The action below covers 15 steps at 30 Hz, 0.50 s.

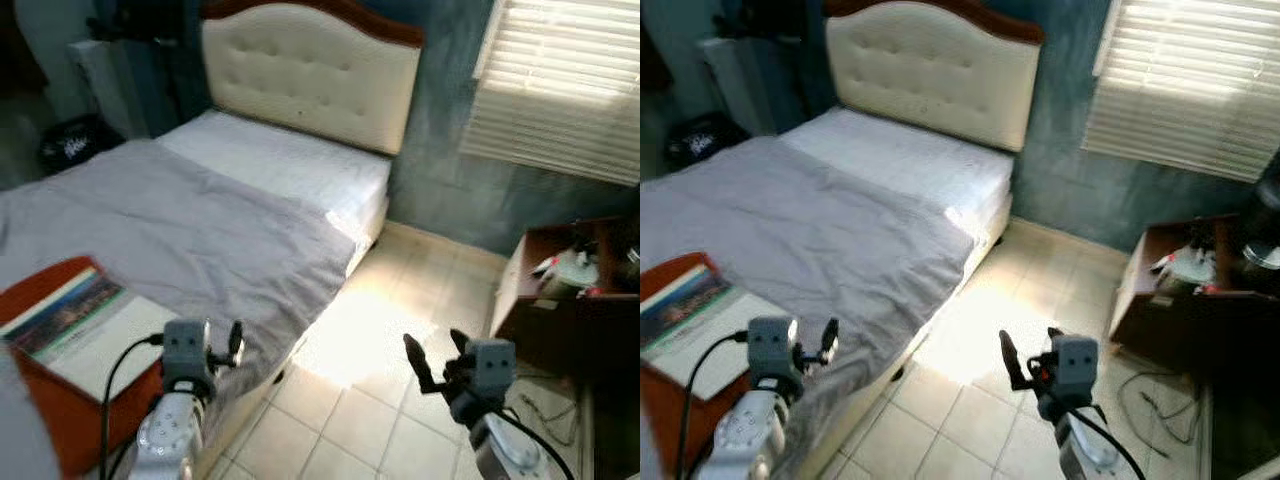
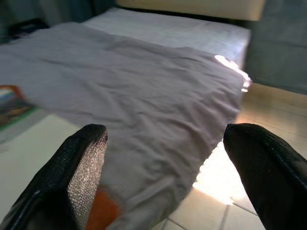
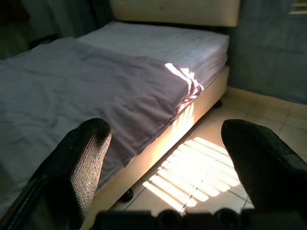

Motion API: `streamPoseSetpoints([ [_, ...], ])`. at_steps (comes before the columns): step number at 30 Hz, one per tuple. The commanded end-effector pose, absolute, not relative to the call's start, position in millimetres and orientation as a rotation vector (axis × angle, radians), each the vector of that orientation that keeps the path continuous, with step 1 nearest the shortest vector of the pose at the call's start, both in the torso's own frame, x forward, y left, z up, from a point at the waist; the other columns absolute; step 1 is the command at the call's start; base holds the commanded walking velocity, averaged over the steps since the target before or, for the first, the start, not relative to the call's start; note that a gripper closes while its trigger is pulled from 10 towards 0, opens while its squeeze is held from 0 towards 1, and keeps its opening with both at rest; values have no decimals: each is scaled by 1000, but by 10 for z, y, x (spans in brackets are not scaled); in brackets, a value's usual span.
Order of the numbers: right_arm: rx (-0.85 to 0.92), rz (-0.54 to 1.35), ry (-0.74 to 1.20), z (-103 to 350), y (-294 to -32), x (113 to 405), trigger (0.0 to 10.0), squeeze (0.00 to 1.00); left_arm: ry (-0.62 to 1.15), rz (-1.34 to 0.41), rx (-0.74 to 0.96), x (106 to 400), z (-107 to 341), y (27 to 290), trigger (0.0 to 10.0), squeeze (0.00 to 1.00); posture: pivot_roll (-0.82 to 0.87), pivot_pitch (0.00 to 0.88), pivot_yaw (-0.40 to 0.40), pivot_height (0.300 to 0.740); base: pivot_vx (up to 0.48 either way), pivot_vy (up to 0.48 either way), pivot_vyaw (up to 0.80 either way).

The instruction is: Clean up the room

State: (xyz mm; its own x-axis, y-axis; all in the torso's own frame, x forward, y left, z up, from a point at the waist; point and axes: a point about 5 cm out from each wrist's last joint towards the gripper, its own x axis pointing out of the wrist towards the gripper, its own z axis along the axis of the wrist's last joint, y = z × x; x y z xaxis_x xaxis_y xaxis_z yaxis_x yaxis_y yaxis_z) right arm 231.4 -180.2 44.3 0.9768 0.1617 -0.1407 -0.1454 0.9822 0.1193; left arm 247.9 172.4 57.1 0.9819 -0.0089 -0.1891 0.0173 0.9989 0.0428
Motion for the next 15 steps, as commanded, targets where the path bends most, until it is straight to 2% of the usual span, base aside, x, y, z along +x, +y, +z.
streamPoseSetpoints([
  [1, 105, 177, 136, 486, -1760, 2349, 10000, 0, 211, -3, 72, 2474, 540, 1765, 10000, 0, 29, 0, -35, 740, 0, 0, 600],
  [15, 106, 184, 143, 486, -1757, 2350, 10000, 0, 213, -6, 57, 2503, 539, 1751, 10000, 0, 24, 0, -33, 740, 0, 0, 606],
])
